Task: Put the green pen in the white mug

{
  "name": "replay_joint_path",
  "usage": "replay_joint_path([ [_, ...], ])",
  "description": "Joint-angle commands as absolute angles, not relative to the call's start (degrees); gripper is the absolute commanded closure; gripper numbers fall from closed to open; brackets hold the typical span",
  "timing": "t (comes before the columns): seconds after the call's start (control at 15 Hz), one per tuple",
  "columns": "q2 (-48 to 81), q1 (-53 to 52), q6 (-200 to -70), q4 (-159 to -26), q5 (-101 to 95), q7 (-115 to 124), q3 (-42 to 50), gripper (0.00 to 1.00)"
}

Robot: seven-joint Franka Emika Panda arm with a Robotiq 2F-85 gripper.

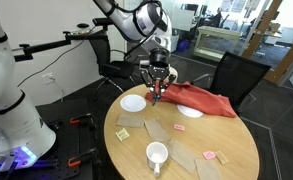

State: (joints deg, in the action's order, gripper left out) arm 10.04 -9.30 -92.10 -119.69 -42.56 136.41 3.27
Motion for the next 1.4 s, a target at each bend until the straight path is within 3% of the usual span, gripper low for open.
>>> replay_joint_path([
  [0.0, 12.3, -7.7, -84.9, -117.0, -43.2, 139.8, 2.1, 0.96],
  [0.33, 16.6, -5.8, -80.4, -114.2, -43.4, 140.9, 2.8, 0.96],
  [1.33, 31.7, -3.1, -86.6, -107.1, -49.9, 139.1, 3.4, 0.96],
])
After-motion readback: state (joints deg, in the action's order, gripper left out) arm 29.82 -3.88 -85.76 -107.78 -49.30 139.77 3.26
